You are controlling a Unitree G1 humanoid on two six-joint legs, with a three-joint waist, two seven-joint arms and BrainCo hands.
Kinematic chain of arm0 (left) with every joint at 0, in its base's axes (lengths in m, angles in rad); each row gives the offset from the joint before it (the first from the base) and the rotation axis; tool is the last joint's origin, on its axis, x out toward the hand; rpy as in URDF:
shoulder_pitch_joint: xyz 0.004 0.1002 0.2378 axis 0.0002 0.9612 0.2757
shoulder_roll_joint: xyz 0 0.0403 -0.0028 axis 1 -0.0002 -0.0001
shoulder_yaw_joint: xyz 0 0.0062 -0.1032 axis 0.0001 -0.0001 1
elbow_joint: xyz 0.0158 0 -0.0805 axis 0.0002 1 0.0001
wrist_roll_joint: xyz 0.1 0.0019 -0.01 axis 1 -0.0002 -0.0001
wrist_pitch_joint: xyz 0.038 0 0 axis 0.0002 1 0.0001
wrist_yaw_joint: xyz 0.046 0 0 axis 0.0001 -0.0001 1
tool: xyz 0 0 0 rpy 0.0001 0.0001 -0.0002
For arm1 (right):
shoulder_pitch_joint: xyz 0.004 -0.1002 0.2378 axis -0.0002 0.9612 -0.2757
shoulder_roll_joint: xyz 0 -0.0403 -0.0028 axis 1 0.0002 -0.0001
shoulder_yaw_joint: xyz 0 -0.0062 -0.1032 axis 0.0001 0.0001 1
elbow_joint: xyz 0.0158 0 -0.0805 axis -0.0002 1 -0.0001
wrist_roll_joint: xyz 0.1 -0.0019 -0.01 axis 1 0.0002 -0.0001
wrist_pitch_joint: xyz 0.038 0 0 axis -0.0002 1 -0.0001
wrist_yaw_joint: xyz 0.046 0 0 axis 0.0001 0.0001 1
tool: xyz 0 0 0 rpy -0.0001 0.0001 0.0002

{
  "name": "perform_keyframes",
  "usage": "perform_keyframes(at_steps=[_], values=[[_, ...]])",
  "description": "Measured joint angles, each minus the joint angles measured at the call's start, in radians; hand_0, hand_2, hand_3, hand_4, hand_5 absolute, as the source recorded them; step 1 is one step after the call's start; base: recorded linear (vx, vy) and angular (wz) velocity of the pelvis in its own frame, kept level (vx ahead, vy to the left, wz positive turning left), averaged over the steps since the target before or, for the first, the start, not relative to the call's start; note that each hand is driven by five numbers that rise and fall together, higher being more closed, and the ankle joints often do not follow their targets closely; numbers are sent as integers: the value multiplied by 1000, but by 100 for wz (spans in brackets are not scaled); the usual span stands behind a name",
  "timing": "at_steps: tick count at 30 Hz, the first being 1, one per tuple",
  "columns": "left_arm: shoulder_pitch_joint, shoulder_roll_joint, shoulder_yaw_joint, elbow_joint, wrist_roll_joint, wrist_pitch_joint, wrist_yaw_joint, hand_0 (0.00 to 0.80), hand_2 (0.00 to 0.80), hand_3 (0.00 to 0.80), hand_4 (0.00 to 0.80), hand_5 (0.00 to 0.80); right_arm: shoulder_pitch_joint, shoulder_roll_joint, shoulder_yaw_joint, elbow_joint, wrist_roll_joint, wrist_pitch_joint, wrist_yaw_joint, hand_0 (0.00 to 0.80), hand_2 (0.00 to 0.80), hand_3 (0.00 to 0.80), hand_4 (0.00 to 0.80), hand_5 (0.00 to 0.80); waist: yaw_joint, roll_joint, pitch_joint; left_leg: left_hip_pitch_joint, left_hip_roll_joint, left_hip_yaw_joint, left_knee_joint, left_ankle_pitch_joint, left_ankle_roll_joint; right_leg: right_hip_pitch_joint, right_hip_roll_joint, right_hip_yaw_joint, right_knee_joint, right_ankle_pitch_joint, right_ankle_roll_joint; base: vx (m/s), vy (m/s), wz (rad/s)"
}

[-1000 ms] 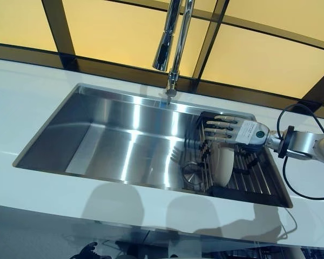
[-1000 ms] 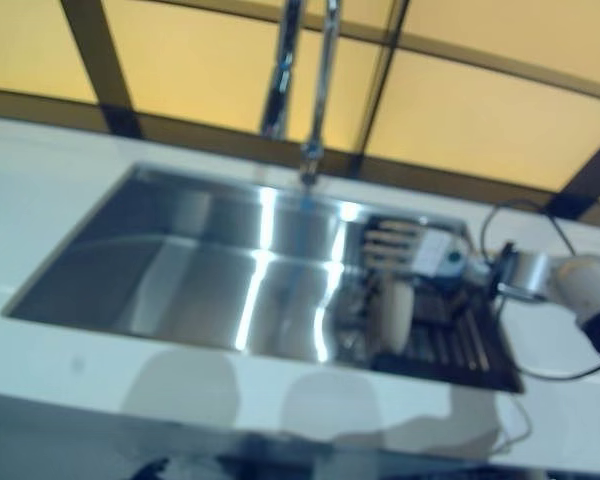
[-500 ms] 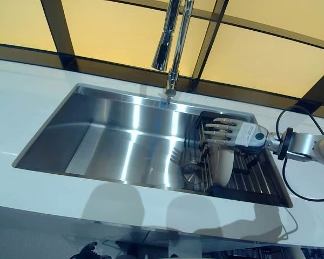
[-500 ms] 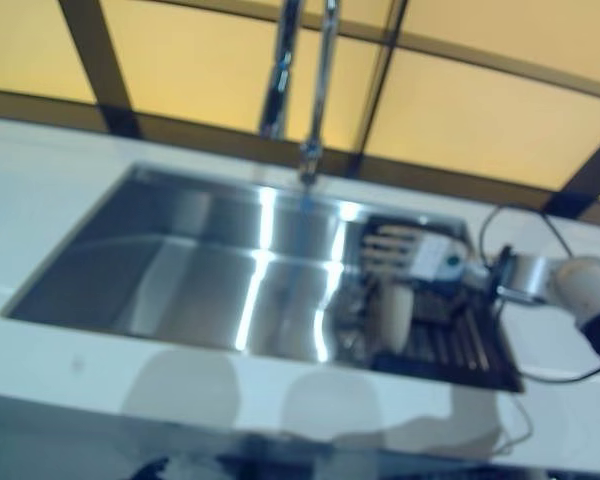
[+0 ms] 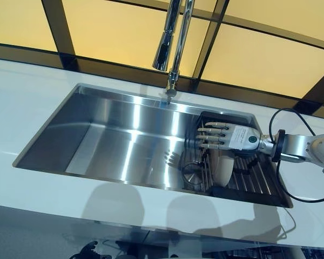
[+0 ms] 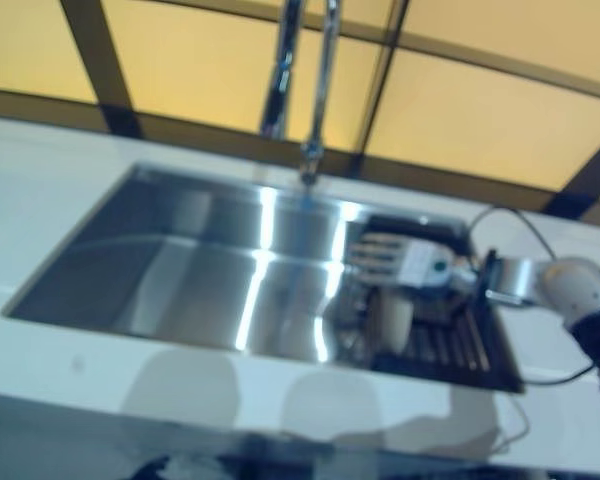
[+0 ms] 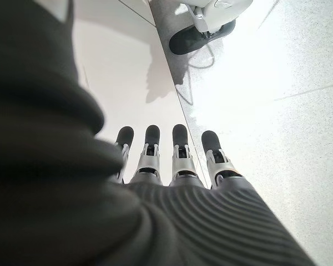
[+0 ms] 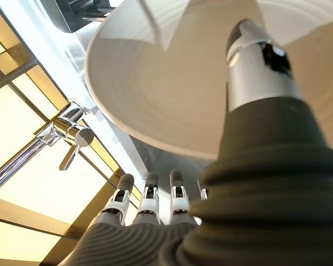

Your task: Take plates into dishwasher

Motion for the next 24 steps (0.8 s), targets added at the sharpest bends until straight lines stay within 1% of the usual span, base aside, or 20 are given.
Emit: perform_keyframes(at_steps=[3, 4, 5, 6, 7, 8, 9, 10, 11, 12, 24], values=[[1, 0, 0, 1, 0, -8, 0, 0, 0, 0, 0, 0, 0, 1, 0, 0, 0, 0, 9, 0, 0, 0, 0, 0, 0, 0, 0, 0, 0, 0, 0, 0, 0, 0, 0, 0, 0, 0, 0, 0, 0, 0], [1, 0, 0, 2, 0, -9, 0, 0, 0, 0, 0, 0, 0, 1, 0, 0, 0, 0, 12, 97, 97, 97, 97, 97, 0, 0, 0, 0, 0, 0, 0, 0, 0, 0, 0, 0, 0, 0, 0, 0, 0, 0], [1, 0, 0, 2, 0, -9, 0, 0, 0, 0, 0, 0, 0, 1, 0, -1, 1, 0, 16, 307, 307, 307, 307, 307, 0, 0, 0, 0, 0, 0, 0, 0, 0, 0, 0, 0, 0, 0, 0, 0, 0, 0], [1, 0, 0, 2, 0, -10, 0, 0, 0, 0, 0, 0, 0, 1, 0, -1, 1, -1, 20, 430, 430, 430, 430, 430, 0, -1, 0, 0, 0, 0, 0, 0, 0, 0, 0, 0, 0, 0, 0, 0, 0, 0], [2, 0, 0, 2, 0, -12, 0, 0, 0, 0, 0, 0, 0, 1, 0, -1, 1, -1, 23, 530, 530, 530, 530, 530, 0, -1, 0, 0, 0, 0, 0, 0, 0, 0, 0, 0, 0, 0, 0, 0, 0, 0], [2, 0, 0, 2, 0, -13, 0, 0, 0, 0, 0, 0, 0, 1, 0, -1, 1, -1, 28, 568, 568, 568, 568, 568, 0, -1, 1, 0, 0, 0, 0, 0, 0, 0, 0, 0, 0, 0, 0, 0, 0, 0], [2, 0, 0, 2, 0, -13, 0, 0, 0, 0, 0, 0, 0, 1, 0, -1, 1, -1, 28, 659, 659, 659, 659, 659, 0, -1, 1, 0, 0, 0, 0, 0, 0, 0, 0, 0, 0, 0, 0, 0, 0, 0], [2, 0, 0, 2, 0, -13, 0, 0, 0, 0, 0, 0, 0, 1, 0, -1, 1, -1, 29, 709, 709, 709, 709, 709, 0, -2, 1, 0, 0, 0, -1, 0, 0, 0, 0, 0, 0, 0, 0, 0, 0, 0], [2, 0, 0, 2, 0, -13, 0, 0, 0, 0, 0, 0, 0, 1, 0, -2, 1, -1, 30, 784, 784, 784, 784, 784, 0, -2, 1, 0, 0, 0, -1, 0, 0, 0, 0, 0, 0, 0, 0, 0, 0, 0], [2, 0, 0, 2, 0, -13, 0, 0, 0, 0, 0, 0, 0, 1, 0, -2, 1, -2, 31, 800, 800, 800, 800, 800, 0, -2, 1, 0, 0, 0, -1, 0, 0, 0, 0, 0, 0, 0, 0, 0, 0, 0], [1, 0, 0, 1, 0, -13, 1, 0, 0, 0, 0, 0, 2, 1, -1, 0, 2, -16, 39, 800, 800, 800, 800, 800, -1, -6, 3, 0, 0, 1, -3, 0, 0, -1, 0, 0, 0, 0, 0, 0, 0, 0]])
